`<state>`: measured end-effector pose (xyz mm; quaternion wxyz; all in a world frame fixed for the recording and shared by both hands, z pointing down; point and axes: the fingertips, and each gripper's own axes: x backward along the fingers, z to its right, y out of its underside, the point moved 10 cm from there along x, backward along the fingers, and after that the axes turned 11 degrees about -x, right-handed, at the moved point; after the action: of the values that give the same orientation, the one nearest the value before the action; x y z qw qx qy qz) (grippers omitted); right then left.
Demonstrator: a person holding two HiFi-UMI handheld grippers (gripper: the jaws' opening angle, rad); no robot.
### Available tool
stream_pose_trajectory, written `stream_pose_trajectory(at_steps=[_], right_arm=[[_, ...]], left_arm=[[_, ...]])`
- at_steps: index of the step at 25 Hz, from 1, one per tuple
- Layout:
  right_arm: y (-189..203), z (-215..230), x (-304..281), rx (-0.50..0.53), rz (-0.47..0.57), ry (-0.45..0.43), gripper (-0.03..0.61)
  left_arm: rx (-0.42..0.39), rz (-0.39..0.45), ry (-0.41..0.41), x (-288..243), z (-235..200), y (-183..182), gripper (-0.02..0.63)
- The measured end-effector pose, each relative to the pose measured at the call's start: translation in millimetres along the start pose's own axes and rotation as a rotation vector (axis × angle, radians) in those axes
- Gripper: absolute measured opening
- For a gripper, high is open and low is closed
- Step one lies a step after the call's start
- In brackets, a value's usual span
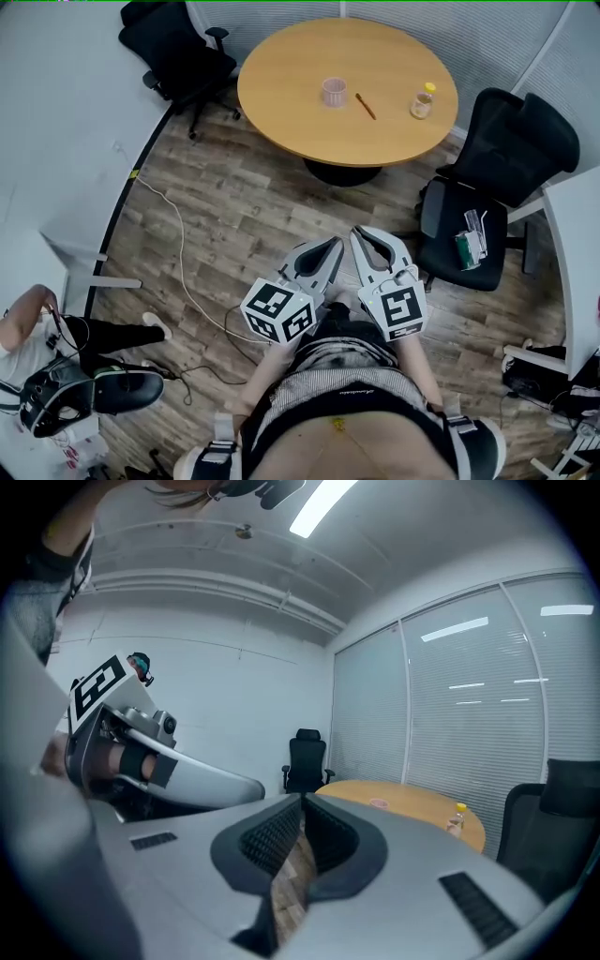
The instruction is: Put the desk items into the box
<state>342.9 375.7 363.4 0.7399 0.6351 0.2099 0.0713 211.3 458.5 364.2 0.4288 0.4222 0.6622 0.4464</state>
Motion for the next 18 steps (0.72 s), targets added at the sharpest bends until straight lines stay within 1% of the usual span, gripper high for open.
stream_pose_trajectory(at_steps=[4,7,10,14,18], right_arm=[[-0.3,2.9,-5.8,-0.045,-0.012,0.01,0.031],[-0.6,8.6,-14.4,-0.047,-0.013,0.014,0.031],[-3.2,13.2,-28.5,-0.047,-0.013,0.016,0.031],[-8.8,21.6,-51.9,-0.056,-0.014,0.037,0.031],[-17.0,28.1,-82.2,-0.069,-0.008,0.031,0.031]], left_arm=[[0.017,-0.007,-0.014,-5.1,-10.7,1.2,0.002],[0.029,-0.01,-0.011,-12.8,-22.7,-1.0,0.002],[0.02,-0.012,-0.015,-18.7,-37.6,-5.5,0.002],[0.025,0.004,0.012,-29.9,-58.9,-12.3,0.002],[0.02,0.023,0.037,-42.4,-85.8,-22.5,0.002]])
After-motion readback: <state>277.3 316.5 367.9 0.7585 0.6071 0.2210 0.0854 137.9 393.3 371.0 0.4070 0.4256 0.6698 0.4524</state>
